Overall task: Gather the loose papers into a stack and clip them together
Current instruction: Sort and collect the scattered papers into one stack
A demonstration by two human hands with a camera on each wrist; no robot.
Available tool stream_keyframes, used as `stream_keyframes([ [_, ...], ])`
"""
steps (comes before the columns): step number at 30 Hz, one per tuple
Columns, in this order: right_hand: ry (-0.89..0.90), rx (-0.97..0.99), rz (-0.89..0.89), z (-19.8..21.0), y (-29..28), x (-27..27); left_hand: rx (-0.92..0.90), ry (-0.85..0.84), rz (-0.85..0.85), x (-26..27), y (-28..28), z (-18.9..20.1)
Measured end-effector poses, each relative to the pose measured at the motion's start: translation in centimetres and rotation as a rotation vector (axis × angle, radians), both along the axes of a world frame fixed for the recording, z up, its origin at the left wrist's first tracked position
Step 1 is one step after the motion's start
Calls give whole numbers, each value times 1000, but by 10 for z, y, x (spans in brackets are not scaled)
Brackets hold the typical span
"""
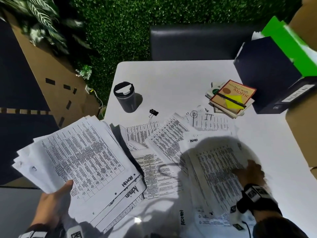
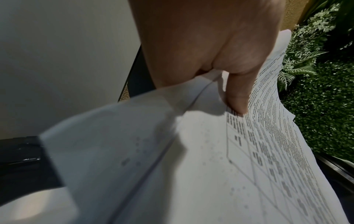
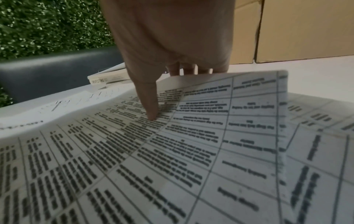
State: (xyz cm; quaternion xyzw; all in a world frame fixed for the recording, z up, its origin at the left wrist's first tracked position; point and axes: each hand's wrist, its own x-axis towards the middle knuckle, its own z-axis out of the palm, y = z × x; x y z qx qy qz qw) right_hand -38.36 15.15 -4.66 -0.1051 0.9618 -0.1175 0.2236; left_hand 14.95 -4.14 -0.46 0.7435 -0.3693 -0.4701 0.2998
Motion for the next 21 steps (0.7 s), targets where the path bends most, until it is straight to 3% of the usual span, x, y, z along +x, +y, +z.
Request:
stream_keyframes([
  [9,-74,-156,-10,-2,-4,2,97,-141,38,-17,4,15],
  [15,35,-335,-16,6,-1,-7,133,-205,-7,-24,5,20],
  [21,-82,-433,-7,21,5,-16,150,-182,38,-25,9,15],
])
